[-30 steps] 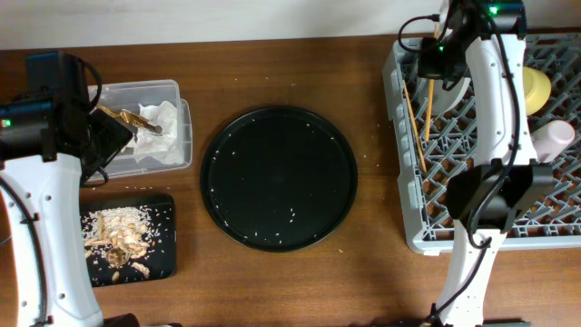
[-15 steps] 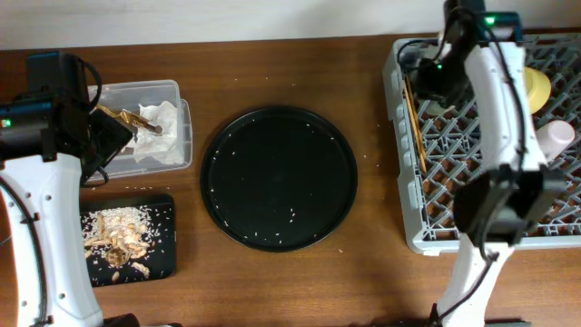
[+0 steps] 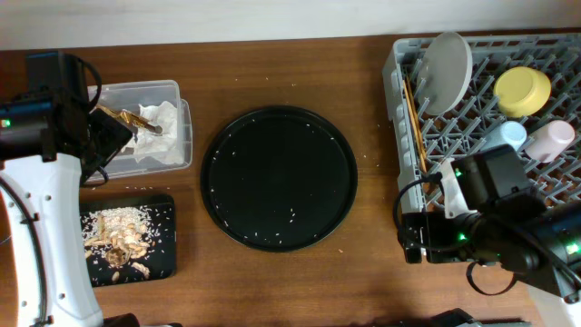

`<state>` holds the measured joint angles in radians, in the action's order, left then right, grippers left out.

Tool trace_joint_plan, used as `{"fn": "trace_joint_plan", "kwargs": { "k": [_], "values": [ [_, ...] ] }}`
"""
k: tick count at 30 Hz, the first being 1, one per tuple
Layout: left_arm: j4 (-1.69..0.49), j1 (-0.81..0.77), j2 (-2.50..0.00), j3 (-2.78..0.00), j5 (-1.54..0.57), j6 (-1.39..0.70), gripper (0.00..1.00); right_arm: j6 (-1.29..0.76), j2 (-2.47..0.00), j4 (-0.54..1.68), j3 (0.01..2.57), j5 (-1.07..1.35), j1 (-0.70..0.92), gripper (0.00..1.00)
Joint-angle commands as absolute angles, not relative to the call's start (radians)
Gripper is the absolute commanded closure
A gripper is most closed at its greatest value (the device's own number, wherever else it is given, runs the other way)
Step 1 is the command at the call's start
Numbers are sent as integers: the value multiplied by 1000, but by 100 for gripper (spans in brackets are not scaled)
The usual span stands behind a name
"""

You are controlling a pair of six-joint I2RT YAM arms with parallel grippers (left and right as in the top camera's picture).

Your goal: Sort waste into correct bins and load items into the dishwasher rack

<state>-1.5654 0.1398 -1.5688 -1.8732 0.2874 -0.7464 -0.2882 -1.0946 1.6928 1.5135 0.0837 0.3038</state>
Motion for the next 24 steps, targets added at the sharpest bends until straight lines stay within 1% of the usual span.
{"fn": "trace_joint_plan", "kwargs": {
  "k": [1,3,5,7,10,12,15,17,19,24],
  "values": [
    [-1565,141,-1567,-1879,294,-755,1,-297,-1074,1699,1497,105,310,2],
    [-1565,141,-1567,-1879,294,-756,1,-294,-1079,1686,1489,22,310,2],
    [-1565,141,-1567,-1879,294,-755,1,-293,-1079,1608,1441,18,314,2],
    [-1565,141,-1567,-1879,294,-755,0,-256,-990,1379,1298,46,314,2],
    [-1565,141,-1567,-1879,294,-755,1,-243,-736,1079,992,64,293,2],
    [-1565,141,-1567,-1879,294,-755,1,-241,-538,868,758,72,195,2],
    [-1565,141,-1567,-1879,294,-755,1,-240,-298,642,484,73,116,2],
    [-1565,141,-1567,-1879,294,-755,1,-240,-196,525,368,67,89,2],
    [-1565,141,-1567,-1879,294,-755,1,-241,-94,402,236,72,27,2],
    [-1565,141,-1567,-1879,294,-755,1,-241,-3,113,60,72,-44,2]
  ]
}}
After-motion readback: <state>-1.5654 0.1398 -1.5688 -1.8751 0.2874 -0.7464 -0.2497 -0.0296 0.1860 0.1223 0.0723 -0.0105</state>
